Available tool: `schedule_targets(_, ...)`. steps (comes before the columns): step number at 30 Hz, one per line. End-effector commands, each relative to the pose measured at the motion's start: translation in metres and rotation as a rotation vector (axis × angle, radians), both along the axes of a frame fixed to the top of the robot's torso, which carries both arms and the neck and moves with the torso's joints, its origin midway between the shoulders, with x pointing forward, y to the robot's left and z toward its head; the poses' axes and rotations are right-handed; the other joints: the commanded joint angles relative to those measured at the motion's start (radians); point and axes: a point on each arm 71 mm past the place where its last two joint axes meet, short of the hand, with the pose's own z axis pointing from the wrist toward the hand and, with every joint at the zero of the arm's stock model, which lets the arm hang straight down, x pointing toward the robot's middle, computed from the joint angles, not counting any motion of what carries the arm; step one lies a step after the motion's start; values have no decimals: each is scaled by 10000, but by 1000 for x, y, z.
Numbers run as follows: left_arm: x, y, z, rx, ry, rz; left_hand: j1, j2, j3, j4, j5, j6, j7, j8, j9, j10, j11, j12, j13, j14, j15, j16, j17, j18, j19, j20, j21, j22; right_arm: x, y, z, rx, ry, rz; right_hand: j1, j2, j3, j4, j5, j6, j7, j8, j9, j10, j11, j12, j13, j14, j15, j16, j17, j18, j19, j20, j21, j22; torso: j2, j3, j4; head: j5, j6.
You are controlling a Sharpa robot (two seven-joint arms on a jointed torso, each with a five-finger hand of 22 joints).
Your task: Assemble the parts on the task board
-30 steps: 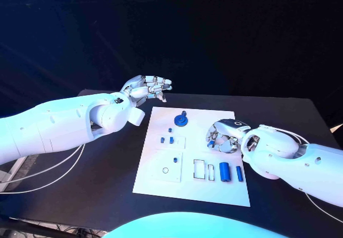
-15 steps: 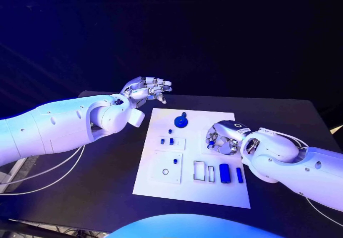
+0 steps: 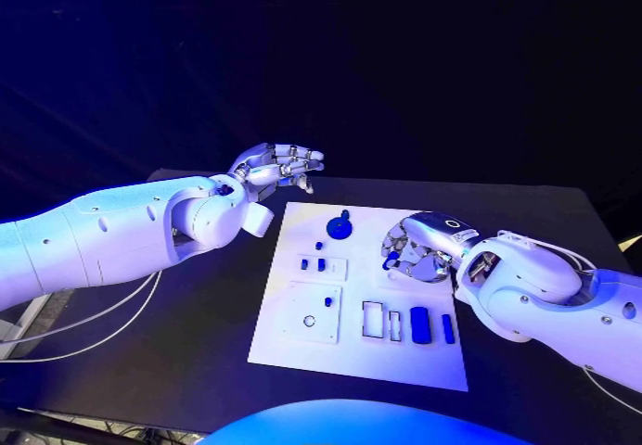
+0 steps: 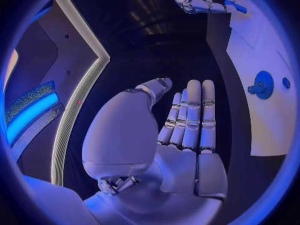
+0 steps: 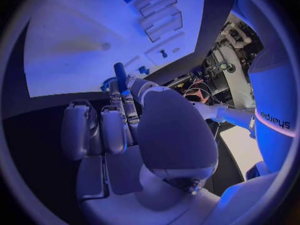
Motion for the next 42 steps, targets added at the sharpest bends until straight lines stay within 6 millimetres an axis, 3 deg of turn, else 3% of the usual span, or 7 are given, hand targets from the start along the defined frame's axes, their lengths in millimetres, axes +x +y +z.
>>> schedule_targets(1, 0, -3, 1, -70, -78, -169, 33, 57, -13, 80, -9, -105, 466, 59, -6, -90, 11, 49, 3, -75, 4, 38, -17, 138, 64, 19, -36, -17, -8, 12, 7, 471, -101, 377, -48, 32, 1218, -1189, 39, 82, -5, 58, 15, 628, -575, -36, 430, 331, -73, 22, -14, -191, 254, -61, 63, 1987, 7, 5, -7, 7, 25)
schedule_targets(11, 0, -5, 1, -84, -69, -213, 31, 62, -14, 94, -8, -137, 483, 66, -12, -114, 22, 62, 0, -79, 11, 44, -21, 137, 70, 22, -49, -26, -42, 65, 5, 1267, 104, 1877, -89, 26, 1291, -1257, 44, 68, 6, 59, 26, 630, -567, -63, 450, 329, -69, 17, -26, -186, 243, -60, 49, 1981, 1, 5, -16, 126, -11)
schedule_targets(21, 0, -8, 1, -107, -57, -280, 29, 60, -19, 104, -9, -160, 496, 72, -16, -135, 31, 70, -4, -82, 18, 49, -23, 135, 75, 25, -58, -33, -70, 107, -19, 1704, 642, 2921, -112, 28, 1332, -1292, 47, 60, 12, 59, 32, 630, -561, -79, 460, 327, -66, 11, -39, -180, 230, -59, 16, 1972, 20, 2, 0, 258, -42)
schedule_targets(31, 0, -9, 1, -114, -45, -312, 29, 60, -19, 104, -9, -160, 496, 72, -16, -135, 31, 70, -4, -82, 18, 49, -23, 135, 75, 25, -58, -33, -72, 117, -45, 1370, 1011, 2997, -128, 30, 1354, -1310, 48, 56, 16, 59, 35, 630, -558, -88, 467, 324, -63, 1, -57, -176, 222, -57, -3, 1966, 18, 11, -2, 398, -112)
schedule_targets(42, 0, -8, 1, -112, -40, -315, 28, 59, -23, 113, -8, -175, 503, 85, -18, -149, 38, 83, -6, -85, 24, 54, -25, 134, 80, 29, -68, -40, -69, 117, -55, 866, 960, 3029, -145, 31, 1374, -1327, 49, 53, 19, 59, 38, 631, -554, -96, 473, 325, -61, 5, -53, -171, 214, -56, -25, 1961, 16, 15, -13, 460, -178)
